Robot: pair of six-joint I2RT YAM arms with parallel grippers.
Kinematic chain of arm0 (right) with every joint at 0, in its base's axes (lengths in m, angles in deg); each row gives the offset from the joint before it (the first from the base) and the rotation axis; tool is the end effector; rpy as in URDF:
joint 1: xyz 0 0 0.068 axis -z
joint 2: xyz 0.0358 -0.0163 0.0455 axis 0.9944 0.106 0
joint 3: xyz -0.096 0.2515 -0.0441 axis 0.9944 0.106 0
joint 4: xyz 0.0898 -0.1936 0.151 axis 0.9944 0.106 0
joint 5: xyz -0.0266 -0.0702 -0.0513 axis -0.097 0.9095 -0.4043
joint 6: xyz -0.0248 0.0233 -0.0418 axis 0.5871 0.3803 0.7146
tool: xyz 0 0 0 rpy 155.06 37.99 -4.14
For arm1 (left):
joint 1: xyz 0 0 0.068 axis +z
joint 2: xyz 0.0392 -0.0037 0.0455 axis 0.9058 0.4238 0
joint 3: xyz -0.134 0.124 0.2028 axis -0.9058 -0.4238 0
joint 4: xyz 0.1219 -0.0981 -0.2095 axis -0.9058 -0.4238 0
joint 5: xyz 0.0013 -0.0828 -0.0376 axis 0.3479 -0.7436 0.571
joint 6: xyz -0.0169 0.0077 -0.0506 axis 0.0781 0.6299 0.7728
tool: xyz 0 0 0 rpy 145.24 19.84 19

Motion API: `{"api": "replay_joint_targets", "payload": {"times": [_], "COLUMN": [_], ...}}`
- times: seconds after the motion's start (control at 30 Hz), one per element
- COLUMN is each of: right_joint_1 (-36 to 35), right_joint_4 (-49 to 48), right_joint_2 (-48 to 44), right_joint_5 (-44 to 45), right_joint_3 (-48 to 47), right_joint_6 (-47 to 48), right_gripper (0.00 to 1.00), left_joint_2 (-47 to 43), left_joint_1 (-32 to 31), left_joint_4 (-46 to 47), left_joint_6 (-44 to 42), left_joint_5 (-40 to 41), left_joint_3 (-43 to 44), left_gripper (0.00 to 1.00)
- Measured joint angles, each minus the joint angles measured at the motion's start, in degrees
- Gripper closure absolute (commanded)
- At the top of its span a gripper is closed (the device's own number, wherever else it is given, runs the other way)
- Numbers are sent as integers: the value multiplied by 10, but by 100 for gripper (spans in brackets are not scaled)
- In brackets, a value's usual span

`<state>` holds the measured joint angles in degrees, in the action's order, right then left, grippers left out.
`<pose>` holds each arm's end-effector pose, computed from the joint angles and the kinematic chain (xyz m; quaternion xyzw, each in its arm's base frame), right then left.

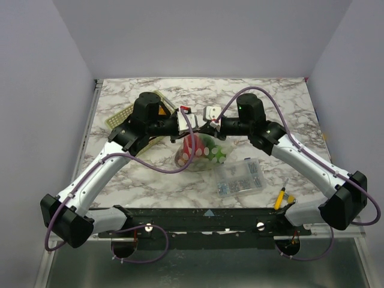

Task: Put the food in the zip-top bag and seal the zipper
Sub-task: Zip the zipper food storage bag at the center of the board.

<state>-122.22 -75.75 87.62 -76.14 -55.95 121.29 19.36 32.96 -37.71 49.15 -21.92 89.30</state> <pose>0.2307 0.2098 0.3558 -0.6275 0.5053 0.2671 0.5288 0.2125 -0.1605 0.3819 0.5909 0.5446 -0.2853 0.5224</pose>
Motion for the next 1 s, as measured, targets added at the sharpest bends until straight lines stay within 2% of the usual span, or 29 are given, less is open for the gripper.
{"api": "replay_joint_targets", "payload": {"times": [0.23, 0.3, 0.4, 0.6, 0.67, 0.83, 1.0], "right_joint_1": [0, 0, 2, -7, -8, -8, -8], "right_joint_4": [-31, -34, -34, -39, -37, -32, -27], "right_joint_2": [-8, -8, -8, -9, -10, -16, -18], "right_joint_5": [-2, -1, -1, 0, 0, 2, 2], "right_joint_3": [18, 18, 18, 18, 18, 18, 18], "right_joint_6": [-18, -23, -28, -23, -19, -10, -6], "right_gripper": [100, 100, 100, 100, 100, 100, 100], "left_joint_2": [12, 20, 25, 0, -39, -147, -150], "left_joint_1": [-1, -2, -3, -8, -4, 14, 26], "left_joint_4": [3, 3, 10, 61, 84, 144, 166], "left_joint_6": [15, 19, 32, 72, 91, 127, 142], "left_joint_5": [-7, -7, -7, 2, 9, 12, 9], "left_joint_3": [5, 11, 13, -17, -56, -141, -146], "left_gripper": [91, 82, 57, 29, 25, 27, 42]}}
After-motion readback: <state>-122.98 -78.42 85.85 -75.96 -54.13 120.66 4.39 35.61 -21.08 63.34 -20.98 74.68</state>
